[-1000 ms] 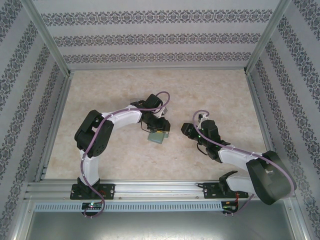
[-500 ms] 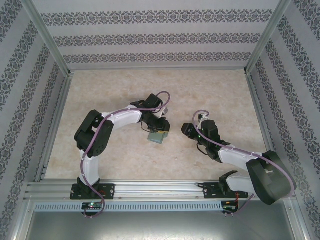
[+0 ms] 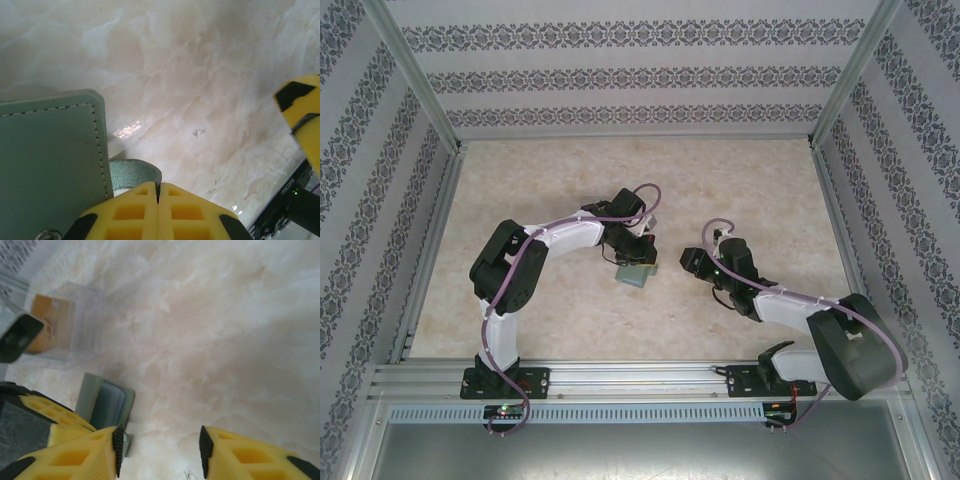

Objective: Put the credit cards into the card holder

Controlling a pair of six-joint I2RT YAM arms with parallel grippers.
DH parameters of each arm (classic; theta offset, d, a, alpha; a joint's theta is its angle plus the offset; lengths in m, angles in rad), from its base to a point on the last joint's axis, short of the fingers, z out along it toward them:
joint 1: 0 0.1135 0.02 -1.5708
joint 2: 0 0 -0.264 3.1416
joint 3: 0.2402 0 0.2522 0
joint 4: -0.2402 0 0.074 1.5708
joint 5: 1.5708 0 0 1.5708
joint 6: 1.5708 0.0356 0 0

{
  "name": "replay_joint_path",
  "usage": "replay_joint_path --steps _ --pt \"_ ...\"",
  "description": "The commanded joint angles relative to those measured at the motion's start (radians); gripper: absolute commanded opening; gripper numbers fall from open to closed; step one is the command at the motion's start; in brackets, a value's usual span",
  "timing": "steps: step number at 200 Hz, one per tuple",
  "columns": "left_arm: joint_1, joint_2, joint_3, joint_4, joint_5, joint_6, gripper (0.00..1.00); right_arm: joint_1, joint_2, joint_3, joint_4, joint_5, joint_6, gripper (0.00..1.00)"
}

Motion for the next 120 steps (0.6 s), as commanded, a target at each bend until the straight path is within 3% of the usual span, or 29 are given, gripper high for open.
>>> replay_joint_path --steps 1,50,120 --pt "-0.012 -0.017 0.016 -0.016 0.011 0.033 0.0 -0.028 0.071 0.104 -0.036 -0.13 0.052 0.49" --pt "-0.011 -0.037 -0.037 0.065 0.041 0.026 0.0 -0.079 0.315 0.233 0.066 -0.42 0.236 0.46" --pt "-0.011 -0.036 -0.021 0.048 0.052 0.036 0.0 -0.047 0.487 0.325 0.173 -0.521 0.332 0.47"
